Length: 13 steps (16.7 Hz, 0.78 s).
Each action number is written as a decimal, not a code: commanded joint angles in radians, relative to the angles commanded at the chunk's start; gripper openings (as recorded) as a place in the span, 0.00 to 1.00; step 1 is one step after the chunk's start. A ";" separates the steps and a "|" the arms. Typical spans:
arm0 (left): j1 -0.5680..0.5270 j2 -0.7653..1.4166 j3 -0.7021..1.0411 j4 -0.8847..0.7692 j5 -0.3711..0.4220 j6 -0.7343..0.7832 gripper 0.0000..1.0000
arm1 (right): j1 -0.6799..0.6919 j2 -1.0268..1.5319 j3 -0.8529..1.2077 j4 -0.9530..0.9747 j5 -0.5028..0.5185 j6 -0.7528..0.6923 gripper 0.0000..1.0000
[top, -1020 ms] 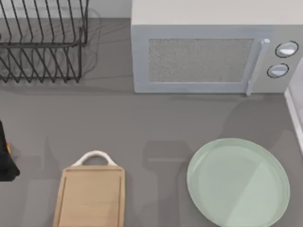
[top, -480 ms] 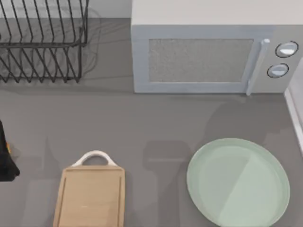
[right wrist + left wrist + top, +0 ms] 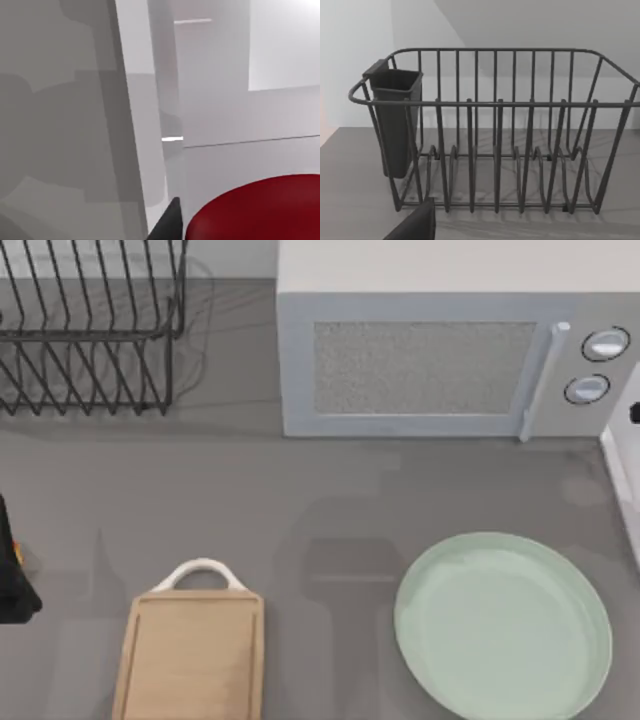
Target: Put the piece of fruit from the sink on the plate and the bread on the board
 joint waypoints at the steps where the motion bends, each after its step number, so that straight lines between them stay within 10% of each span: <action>1: 0.000 0.000 0.000 0.000 0.000 0.000 1.00 | 0.036 -0.027 -0.029 -0.016 0.002 0.041 0.00; 13: 0.000 0.000 0.000 0.000 0.000 0.000 1.00 | 0.543 -0.278 -0.210 -0.070 -0.007 0.482 0.00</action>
